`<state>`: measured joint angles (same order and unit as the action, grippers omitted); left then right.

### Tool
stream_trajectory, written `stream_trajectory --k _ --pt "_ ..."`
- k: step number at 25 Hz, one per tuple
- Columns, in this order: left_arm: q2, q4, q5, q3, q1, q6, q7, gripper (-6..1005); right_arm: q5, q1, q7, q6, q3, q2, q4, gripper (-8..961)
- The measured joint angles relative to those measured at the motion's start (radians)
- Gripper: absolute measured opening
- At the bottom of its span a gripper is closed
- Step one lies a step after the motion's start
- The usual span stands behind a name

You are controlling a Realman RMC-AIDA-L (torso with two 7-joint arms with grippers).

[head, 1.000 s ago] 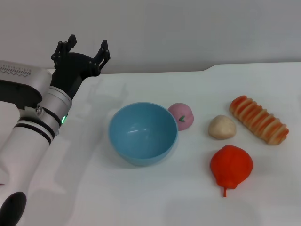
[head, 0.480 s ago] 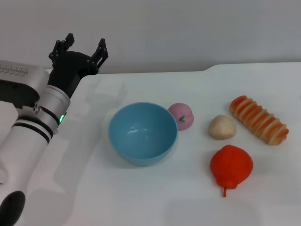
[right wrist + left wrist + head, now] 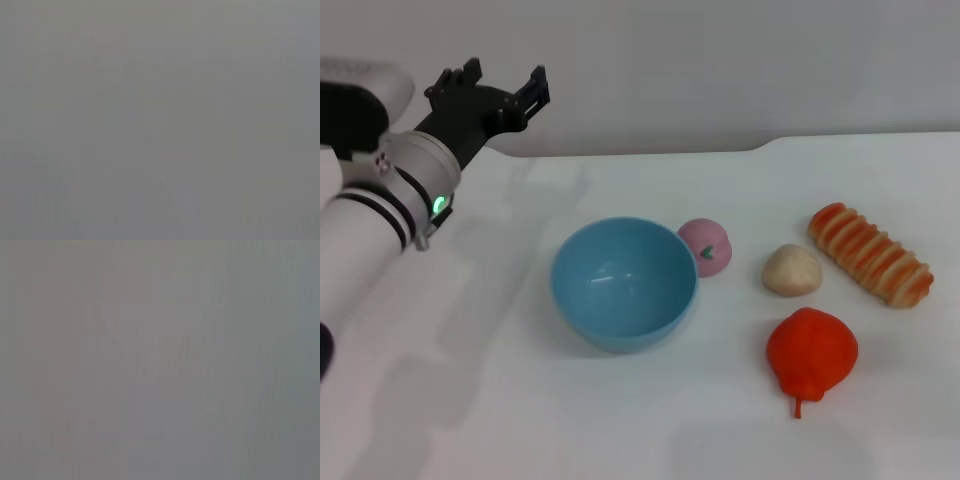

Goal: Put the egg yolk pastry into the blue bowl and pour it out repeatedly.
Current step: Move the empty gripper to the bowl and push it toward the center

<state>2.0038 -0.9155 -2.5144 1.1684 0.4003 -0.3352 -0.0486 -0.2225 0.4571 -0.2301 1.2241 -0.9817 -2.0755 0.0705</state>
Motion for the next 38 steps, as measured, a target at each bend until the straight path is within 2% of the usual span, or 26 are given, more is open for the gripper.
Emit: stream_trajectory --k 5,9,11,14,16,22,31,38 --pt "-0.015 -0.240 -0.097 0.130 -0.065 0.380 -0.012 811 0.000 0.000 0.000 -0.002 0.007 0.000 0.000 508" --pt "-0.019 -0.377 -0.100 0.221 -0.078 0.648 -0.064 811 0.000 0.000 0.004 -0.002 0.008 0.000 0.000 509" --pt "-0.006 -0.431 -0.097 0.287 -0.070 0.806 -0.108 811 0.000 0.002 0.006 -0.003 0.008 0.001 0.000 509" --pt "0.034 -0.490 -0.097 0.392 -0.042 1.042 -0.208 810 0.000 0.003 0.008 -0.003 0.009 0.001 0.000 509" --pt "0.048 -0.510 -0.096 0.437 -0.022 1.138 -0.264 810 0.000 0.003 0.009 -0.003 0.009 0.001 0.000 509" --pt "0.047 -0.509 -0.093 0.493 0.049 1.330 -0.292 810 0.000 0.002 0.012 -0.003 0.009 0.002 -0.001 509" --pt "0.052 -0.444 -0.081 0.543 0.127 1.503 -0.280 811 0.000 0.000 0.014 -0.011 0.016 0.002 -0.004 509" --pt "0.053 -0.376 -0.020 0.546 0.144 1.509 -0.280 810 0.000 0.000 0.014 -0.014 0.018 0.002 -0.003 508"
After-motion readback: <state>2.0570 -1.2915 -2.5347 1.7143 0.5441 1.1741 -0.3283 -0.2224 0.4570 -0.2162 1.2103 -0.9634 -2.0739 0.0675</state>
